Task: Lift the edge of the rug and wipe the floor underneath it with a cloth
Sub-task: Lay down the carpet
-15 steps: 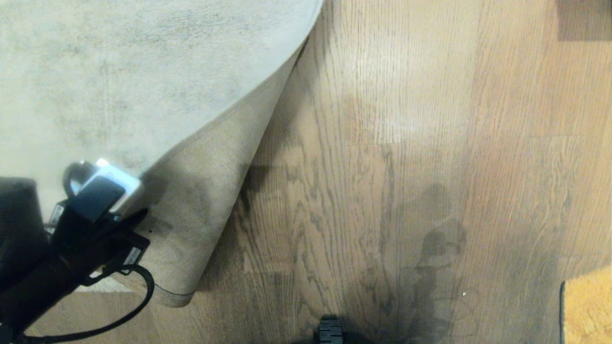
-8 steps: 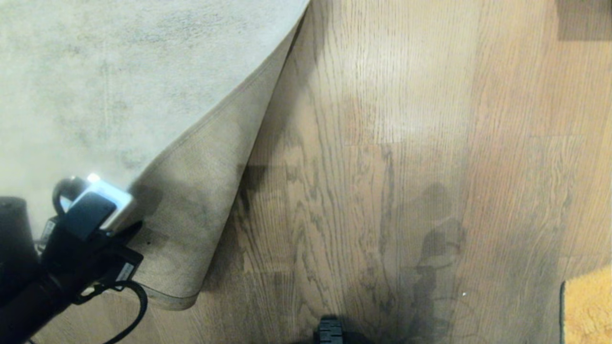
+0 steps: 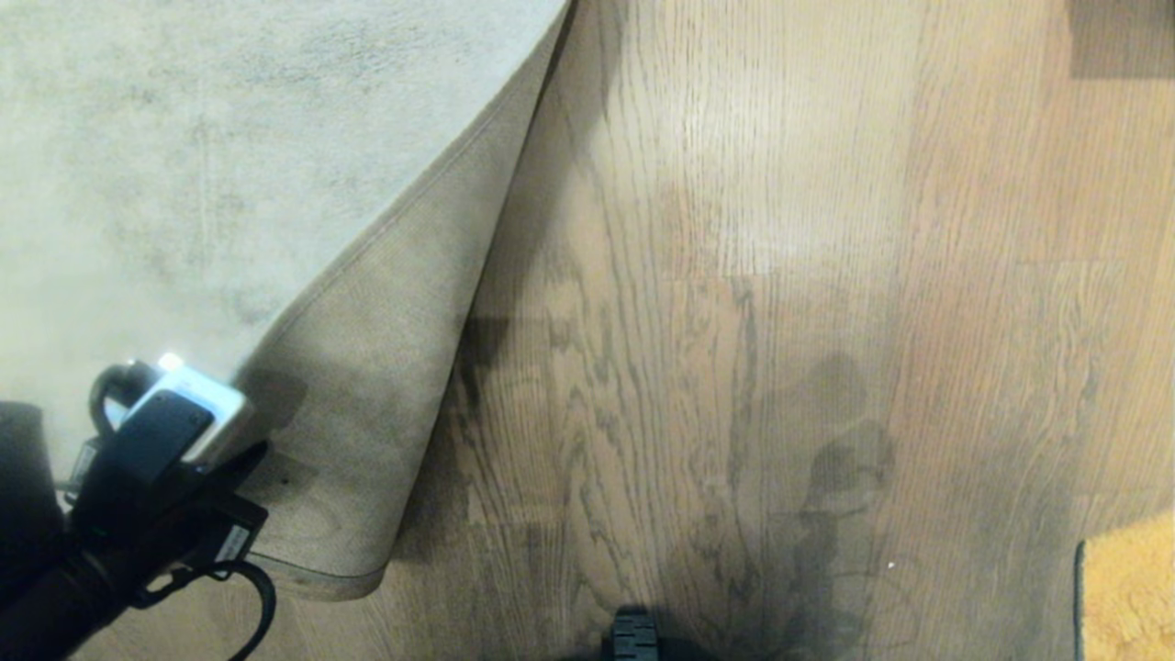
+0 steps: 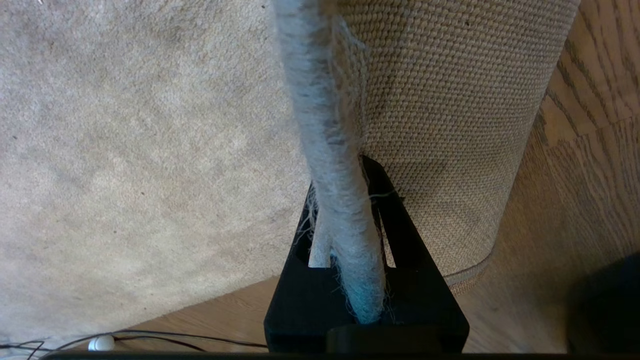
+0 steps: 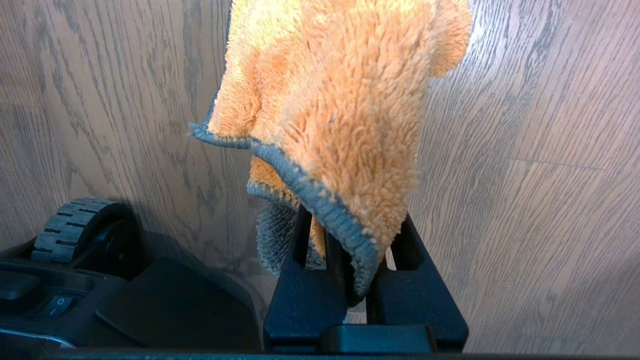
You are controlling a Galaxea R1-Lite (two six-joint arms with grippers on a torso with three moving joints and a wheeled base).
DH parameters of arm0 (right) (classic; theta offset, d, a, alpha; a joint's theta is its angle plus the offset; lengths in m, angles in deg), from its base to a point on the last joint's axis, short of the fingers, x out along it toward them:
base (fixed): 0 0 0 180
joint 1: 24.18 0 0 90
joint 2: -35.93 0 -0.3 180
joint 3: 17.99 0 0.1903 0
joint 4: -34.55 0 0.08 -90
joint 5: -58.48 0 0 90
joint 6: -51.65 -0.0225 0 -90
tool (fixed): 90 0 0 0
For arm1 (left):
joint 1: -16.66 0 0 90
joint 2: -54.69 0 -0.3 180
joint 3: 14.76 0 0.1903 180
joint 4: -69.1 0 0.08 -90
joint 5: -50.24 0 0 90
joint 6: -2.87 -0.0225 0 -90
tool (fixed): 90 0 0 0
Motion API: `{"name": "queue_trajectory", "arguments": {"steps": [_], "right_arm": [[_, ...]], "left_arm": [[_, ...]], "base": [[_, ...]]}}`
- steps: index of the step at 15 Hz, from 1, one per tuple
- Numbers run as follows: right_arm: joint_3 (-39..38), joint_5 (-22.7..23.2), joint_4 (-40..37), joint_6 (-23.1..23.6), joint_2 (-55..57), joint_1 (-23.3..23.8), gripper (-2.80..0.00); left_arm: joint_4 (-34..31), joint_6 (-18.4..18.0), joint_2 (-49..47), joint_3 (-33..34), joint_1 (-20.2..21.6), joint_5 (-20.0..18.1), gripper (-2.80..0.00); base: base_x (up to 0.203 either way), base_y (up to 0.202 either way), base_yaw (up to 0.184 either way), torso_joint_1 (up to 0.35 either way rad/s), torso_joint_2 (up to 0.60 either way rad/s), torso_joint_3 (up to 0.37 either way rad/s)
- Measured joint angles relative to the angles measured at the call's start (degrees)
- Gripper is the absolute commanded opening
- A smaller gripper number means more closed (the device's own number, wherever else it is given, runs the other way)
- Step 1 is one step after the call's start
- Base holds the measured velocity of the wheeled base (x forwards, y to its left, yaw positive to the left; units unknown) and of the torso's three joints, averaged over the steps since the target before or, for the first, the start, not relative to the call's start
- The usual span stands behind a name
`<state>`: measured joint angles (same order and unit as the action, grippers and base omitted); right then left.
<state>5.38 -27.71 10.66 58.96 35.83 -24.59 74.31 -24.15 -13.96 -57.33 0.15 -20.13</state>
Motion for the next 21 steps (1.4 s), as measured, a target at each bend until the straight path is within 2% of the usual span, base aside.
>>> {"name": "queue_trajectory", "arguments": {"steps": [1, 2, 5, 9, 12, 17, 21], "right_arm": [[0.00, 0.02, 0.00, -0.01, 0.00, 0.00, -2.80], [0.00, 0.02, 0.00, 0.02, 0.00, 0.00, -2.80], [0.00, 0.02, 0.00, 0.02, 0.00, -0.02, -2.80], [0.00, 0.02, 0.00, 0.00, 0.02, 0.00, -2.80], [0.00, 0.00, 0.00, 0.02, 0.02, 0.00, -2.80], [0.00, 0.02, 0.00, 0.01, 0.02, 0.00, -2.80], [0.00, 0.02, 0.00, -0.01, 0.02, 0.00, -2.80]], "left_arm": [[-0.04, 0.06, 0.06, 0.02, -0.02, 0.00, -0.14], [-0.11, 0.09, 0.09, 0.05, -0.06, -0.04, 0.00], [-0.33, 0.60, 0.09, -0.11, -0.16, -0.05, 0.00], [-0.09, 5.04, 0.09, -0.89, -1.21, -0.34, 0.00], [0.25, 10.13, 0.46, -2.65, -2.58, -0.39, 0.00], [9.52, 18.62, 0.88, -4.01, -4.83, -0.39, 0.00], [15.41, 25.07, 2.27, -4.17, -9.45, -0.39, 0.00]], "base": [[0.000, 0.000, 0.000, 0.000, 0.00, 0.000], [0.000, 0.000, 0.000, 0.000, 0.00, 0.000], [0.000, 0.000, 0.000, 0.000, 0.00, 0.000], [0.000, 0.000, 0.000, 0.000, 0.00, 0.000], [0.000, 0.000, 0.000, 0.000, 0.00, 0.000], [0.000, 0.000, 0.000, 0.000, 0.00, 0.000], [0.000, 0.000, 0.000, 0.000, 0.00, 0.000]]}}
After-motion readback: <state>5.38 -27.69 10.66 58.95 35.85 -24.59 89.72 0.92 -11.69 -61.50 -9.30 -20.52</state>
